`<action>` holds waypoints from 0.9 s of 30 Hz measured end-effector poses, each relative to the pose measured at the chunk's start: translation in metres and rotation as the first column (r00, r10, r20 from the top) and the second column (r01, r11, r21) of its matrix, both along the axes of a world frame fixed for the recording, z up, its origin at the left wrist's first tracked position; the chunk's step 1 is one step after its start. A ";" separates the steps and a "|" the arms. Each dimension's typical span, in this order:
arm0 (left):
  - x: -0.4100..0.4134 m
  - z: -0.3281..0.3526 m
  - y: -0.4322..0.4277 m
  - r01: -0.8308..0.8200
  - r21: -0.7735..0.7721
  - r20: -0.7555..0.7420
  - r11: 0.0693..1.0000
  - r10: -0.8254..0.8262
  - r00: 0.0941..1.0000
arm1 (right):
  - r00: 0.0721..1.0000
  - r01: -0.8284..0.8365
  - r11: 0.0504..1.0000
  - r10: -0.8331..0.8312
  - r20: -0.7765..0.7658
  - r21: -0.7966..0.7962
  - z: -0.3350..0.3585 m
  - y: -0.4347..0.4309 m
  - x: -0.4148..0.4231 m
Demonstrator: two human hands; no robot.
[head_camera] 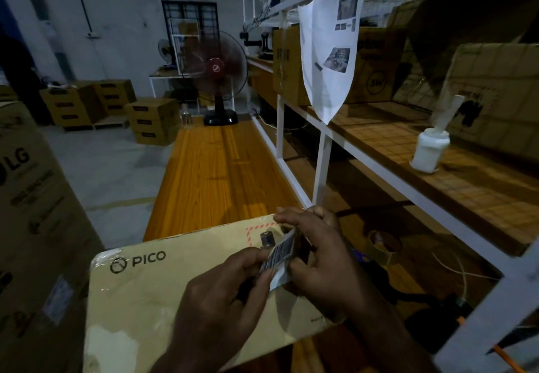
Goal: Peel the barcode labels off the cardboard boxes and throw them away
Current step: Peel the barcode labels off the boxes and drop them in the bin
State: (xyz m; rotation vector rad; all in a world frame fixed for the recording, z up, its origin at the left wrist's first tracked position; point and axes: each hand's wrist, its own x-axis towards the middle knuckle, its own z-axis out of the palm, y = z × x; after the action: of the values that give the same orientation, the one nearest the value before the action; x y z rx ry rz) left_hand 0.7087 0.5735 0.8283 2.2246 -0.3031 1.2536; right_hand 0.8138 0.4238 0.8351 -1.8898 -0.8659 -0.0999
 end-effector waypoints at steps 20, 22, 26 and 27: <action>-0.002 0.000 0.008 -0.127 -0.203 -0.092 0.971 0.111 0.990 | 0.967 -0.151 0.981 0.172 -0.188 0.120 0.029 -0.027 -0.007; -0.001 0.005 0.007 -0.103 -0.286 -0.117 0.953 0.072 0.991 | 0.959 -0.141 0.973 0.180 -0.218 0.181 0.028 -0.026 -0.010; -0.003 0.016 0.009 -0.107 -0.478 -0.245 0.872 -0.016 0.970 | 0.953 -0.050 0.952 0.136 -0.270 0.302 0.020 -0.016 -0.012; -0.003 0.018 0.011 -0.121 -0.506 -0.293 0.854 -0.039 0.955 | 0.955 -0.027 0.948 0.119 -0.273 0.316 0.016 -0.012 -0.012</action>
State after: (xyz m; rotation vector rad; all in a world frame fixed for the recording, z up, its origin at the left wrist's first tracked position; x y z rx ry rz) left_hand 0.7054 0.5849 0.8463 1.9016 0.1884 0.8691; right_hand 0.8018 0.4114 0.8511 -1.5289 -0.6747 0.0829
